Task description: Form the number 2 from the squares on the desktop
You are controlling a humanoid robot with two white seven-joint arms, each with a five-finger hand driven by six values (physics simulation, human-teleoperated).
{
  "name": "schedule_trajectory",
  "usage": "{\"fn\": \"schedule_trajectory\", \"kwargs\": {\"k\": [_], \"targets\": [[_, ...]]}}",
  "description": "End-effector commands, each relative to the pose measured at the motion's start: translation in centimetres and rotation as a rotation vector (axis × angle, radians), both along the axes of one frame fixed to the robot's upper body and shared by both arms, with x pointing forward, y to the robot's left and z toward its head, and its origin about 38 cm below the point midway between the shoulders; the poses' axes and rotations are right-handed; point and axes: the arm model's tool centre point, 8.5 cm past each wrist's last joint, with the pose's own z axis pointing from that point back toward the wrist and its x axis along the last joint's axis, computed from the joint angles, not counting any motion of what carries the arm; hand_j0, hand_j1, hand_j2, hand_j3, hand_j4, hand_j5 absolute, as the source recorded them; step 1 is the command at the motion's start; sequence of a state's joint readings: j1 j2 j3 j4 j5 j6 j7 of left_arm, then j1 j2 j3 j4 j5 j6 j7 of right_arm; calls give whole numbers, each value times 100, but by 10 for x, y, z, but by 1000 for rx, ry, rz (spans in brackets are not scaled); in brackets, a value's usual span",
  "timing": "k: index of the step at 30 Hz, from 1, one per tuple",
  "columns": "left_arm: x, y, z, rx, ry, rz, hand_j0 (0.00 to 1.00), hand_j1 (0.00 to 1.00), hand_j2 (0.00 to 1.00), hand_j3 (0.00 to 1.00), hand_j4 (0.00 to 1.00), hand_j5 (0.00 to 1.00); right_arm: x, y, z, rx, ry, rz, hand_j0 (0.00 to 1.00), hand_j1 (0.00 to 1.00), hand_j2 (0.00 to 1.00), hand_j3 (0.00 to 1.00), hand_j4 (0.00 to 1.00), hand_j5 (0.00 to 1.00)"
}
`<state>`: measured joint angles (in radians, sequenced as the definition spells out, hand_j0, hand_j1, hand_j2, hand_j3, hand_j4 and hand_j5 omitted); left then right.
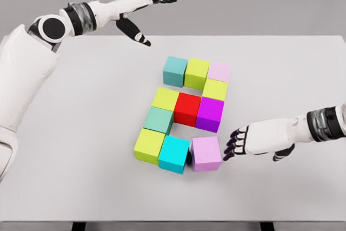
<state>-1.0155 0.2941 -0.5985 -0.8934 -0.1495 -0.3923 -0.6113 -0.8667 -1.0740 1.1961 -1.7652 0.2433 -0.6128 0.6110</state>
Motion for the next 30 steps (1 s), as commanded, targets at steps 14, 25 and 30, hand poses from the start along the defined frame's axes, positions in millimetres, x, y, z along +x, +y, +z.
{"fn": "schedule_trajectory", "kwargs": {"k": [14, 25, 30], "targets": [[0, 7, -3, -4, -6, -4, 100, 100, 100, 100, 100, 100, -4, 16, -10, 18, 33, 35, 100, 100, 100, 100, 100, 100], [3, 13, -7, -3, 10, 13, 100, 100, 100, 100, 100, 100, -6, 28, -14, 23, 47, 69, 100, 100, 100, 100, 100, 100], [3, 13, -7, -3, 10, 13, 100, 100, 100, 100, 100, 100, -8, 25, -17, 13, 57, 66, 100, 100, 100, 100, 100, 100]]}}
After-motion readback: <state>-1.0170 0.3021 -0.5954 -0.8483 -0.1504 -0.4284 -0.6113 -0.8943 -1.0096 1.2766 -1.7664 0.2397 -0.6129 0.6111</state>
